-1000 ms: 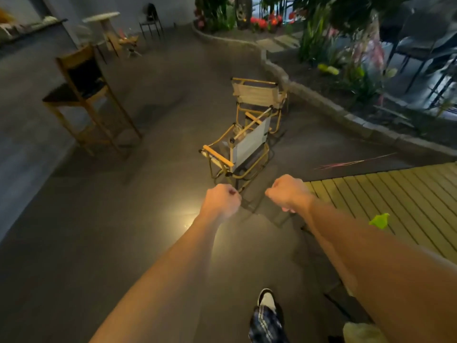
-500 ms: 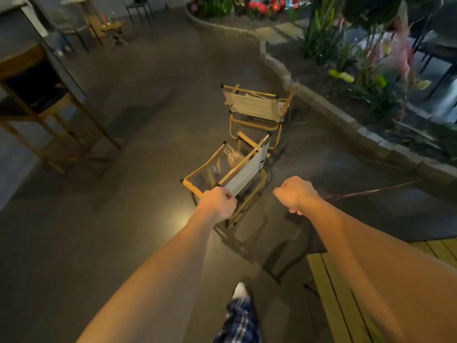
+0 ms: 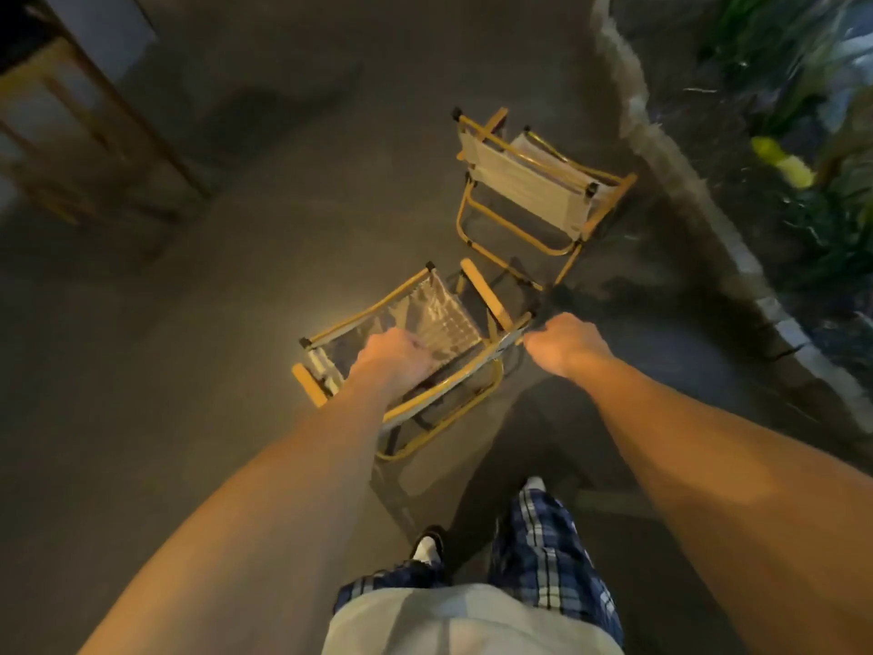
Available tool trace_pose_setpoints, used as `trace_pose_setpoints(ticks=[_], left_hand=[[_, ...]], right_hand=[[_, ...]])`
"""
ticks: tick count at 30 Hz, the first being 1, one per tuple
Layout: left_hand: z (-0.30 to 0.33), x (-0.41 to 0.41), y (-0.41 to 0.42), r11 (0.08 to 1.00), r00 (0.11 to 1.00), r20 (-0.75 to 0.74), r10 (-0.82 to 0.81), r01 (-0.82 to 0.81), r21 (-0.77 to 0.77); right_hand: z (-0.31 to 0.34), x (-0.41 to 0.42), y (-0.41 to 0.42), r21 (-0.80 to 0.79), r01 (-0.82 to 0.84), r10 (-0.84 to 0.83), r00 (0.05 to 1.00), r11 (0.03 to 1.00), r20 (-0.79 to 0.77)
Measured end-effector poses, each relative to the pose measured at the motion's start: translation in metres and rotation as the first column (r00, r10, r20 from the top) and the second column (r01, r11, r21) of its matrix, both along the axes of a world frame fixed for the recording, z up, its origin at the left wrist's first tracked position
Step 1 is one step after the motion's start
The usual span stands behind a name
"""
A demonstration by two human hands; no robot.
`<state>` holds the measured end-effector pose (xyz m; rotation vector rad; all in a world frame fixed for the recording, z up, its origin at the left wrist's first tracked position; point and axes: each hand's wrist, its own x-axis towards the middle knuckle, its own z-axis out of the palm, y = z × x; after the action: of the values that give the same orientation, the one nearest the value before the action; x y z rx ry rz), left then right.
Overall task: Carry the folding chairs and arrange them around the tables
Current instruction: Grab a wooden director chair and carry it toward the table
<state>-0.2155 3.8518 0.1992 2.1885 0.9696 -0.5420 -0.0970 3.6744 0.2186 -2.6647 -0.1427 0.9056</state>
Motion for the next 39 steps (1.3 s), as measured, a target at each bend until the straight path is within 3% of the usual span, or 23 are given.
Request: trace_pose_setpoints(ticks=[5, 9, 11, 15, 20, 22, 30, 36, 39], left_hand=[[-0.054, 0.057, 0.034, 0.973, 0.966, -0.117, 0.230, -0.224, 0.064], [-0.119, 0.076, 0.032, 0.868, 0.826, -0.288, 0.484, -0.496, 0.035], [-0.144, 0.076, 0.035, 0.835, 0.764, -0.352, 0.540, -0.537, 0.116], [-0.195, 0.063, 0.049, 0.821, 0.649, -0.512, 0.562, -0.514, 0.249], [-0.255, 0.031, 0.045, 0.831, 0.412, -0.780, 0.471, -0.504, 0.236], [-0.263, 0.023, 0.045, 0.803, 0.341, -0.823, 0.455, -0.556, 0.214], [-0.275, 0.008, 0.043, 0.814, 0.326, -0.819, 0.472, -0.519, 0.263], [-0.274, 0.016, -0.004, 0.725, 0.321, -0.783, 0.534, -0.649, 0.229], [-0.272, 0.036, -0.042, 0.620, 0.251, -0.766, 0.592, -0.750, 0.233]], right_hand=[[-0.051, 0.110, 0.065, -0.070, -0.230, 0.227, 0.972, 0.971, -0.057], [-0.124, 0.163, 0.111, -0.158, -0.464, 0.439, 0.882, 0.872, -0.171], [-0.156, 0.175, 0.117, -0.224, -0.520, 0.481, 0.852, 0.824, -0.208], [-0.225, 0.194, 0.128, -0.424, -0.569, 0.513, 0.821, 0.705, -0.250], [-0.295, 0.205, 0.123, -0.545, -0.692, 0.524, 0.718, 0.473, -0.458], [-0.307, 0.211, 0.119, -0.563, -0.696, 0.508, 0.714, 0.446, -0.481], [-0.310, 0.218, 0.117, -0.579, -0.741, 0.630, 0.636, 0.339, -0.445], [-0.303, 0.239, 0.120, -0.620, -0.744, 0.725, 0.568, 0.251, -0.389], [-0.297, 0.264, 0.138, -0.615, -0.768, 0.794, 0.483, 0.180, -0.370]])
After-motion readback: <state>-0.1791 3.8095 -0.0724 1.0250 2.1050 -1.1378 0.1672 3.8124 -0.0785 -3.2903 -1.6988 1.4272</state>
